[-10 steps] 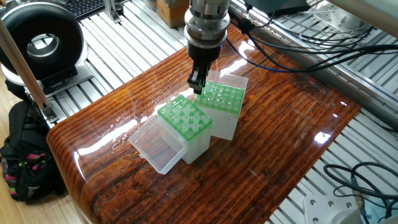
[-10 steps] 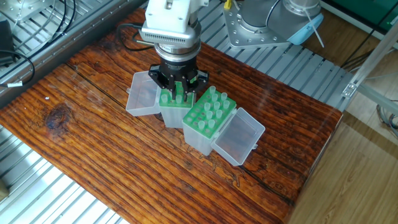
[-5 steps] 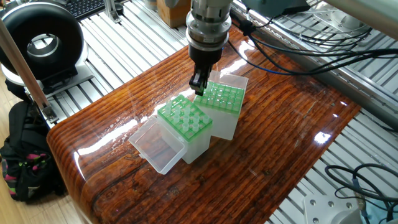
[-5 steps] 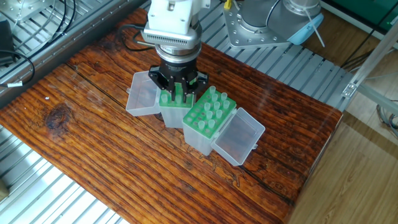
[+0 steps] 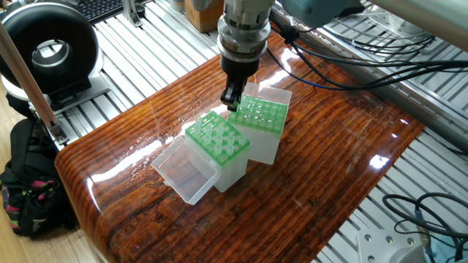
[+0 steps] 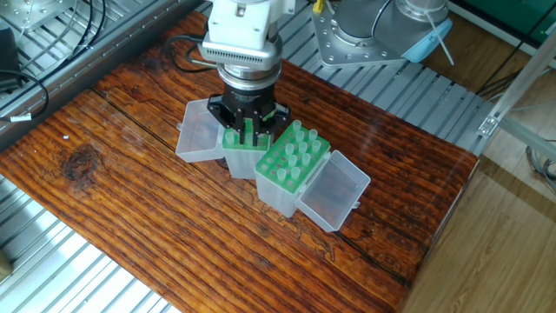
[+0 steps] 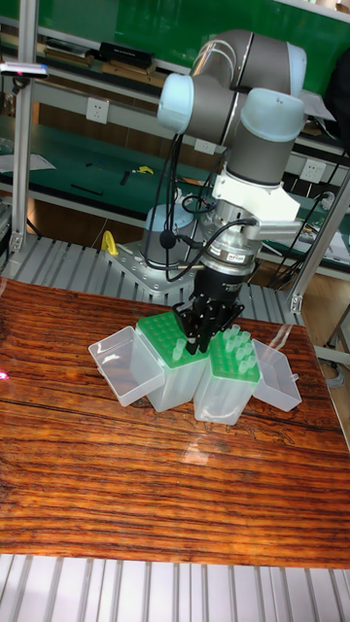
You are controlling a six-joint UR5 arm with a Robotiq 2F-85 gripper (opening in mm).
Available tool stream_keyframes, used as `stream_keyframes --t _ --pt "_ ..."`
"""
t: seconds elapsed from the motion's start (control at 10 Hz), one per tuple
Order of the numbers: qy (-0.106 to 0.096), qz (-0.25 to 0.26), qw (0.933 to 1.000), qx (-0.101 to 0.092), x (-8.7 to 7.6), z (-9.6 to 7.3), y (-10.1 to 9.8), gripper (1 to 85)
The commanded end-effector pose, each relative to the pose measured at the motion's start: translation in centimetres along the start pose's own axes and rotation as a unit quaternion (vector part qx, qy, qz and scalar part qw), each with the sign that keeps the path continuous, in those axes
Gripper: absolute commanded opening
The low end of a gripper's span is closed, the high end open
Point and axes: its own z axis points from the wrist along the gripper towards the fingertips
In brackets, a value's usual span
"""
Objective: Transfer all large pipette tips from one holder to another
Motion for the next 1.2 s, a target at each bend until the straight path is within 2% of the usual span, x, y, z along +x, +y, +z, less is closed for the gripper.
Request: stream_keyframes --t 0.0,0.1,0.3,0.4,0.8,1.1 --pt "-0.006 0.004 1.0000 -0.003 -0.3 0.0 0.1 19.7" --pt "-0.008 0.007 0.9999 -0.002 -0.4 0.0 0.1 18.3" --pt "-0.002 0.020 0.9997 0.013 -0.4 -0.4 -0.1 9.3" --pt "0.002 0.025 0.9996 0.017 -0.5 -0.7 0.0 7.7" --pt "0.000 0.028 0.9996 -0.001 -0.6 -1.8 0.8 7.3" --pt "0.010 0.030 0.9995 0.004 -0.5 -4.0 1.1 7.3"
